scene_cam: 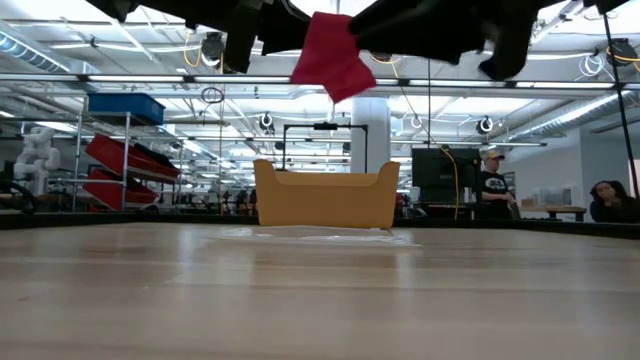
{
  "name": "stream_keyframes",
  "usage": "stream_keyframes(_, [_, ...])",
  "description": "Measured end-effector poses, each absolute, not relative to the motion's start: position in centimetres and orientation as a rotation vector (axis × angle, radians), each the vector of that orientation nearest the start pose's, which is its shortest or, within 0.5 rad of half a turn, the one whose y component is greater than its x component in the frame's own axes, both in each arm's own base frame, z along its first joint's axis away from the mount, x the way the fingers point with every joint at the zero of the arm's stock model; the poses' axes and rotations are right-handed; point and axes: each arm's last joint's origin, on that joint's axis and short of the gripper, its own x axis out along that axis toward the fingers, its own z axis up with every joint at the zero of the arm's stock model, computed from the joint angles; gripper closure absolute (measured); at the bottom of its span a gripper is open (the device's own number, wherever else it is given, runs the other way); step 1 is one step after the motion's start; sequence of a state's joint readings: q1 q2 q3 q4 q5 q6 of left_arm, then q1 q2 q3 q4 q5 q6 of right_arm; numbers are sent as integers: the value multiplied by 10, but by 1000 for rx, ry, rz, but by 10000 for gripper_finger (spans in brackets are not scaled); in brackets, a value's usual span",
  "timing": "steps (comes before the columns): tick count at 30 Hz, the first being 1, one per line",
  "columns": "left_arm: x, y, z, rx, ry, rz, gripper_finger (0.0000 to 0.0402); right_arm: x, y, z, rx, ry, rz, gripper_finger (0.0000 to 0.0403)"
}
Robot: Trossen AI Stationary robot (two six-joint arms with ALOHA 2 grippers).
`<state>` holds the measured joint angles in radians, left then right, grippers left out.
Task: Roll bandage
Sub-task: Roll the red bandage
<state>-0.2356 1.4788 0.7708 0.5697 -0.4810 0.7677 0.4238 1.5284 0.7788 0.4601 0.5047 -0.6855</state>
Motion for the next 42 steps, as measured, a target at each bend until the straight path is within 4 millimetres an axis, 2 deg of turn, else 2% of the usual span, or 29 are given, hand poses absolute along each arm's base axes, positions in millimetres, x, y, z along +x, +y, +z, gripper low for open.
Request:
stream_keyframes(6, [308, -60, 240, 812, 224, 198, 388, 295, 119, 213, -452, 306, 31, 265])
stream_keyframes(13, [307, -65, 239, 812, 219, 181, 388, 286, 113, 195, -291, 327, -20, 287])
stream_keyframes(21, [306, -69, 238, 794, 227, 159, 388, 272, 93, 183, -175, 150, -92, 288])
stream_keyframes(25, [306, -69, 237, 773, 230, 145, 388, 274, 86, 182, -137, 143, -92, 288])
stream_keyframes(35, [306, -69, 237, 768, 223, 143, 388, 282, 66, 182, -37, 146, 33, 289])
stream_keyframes(42, [306, -69, 238, 767, 218, 146, 388, 284, 60, 184, -2, 136, 89, 300])
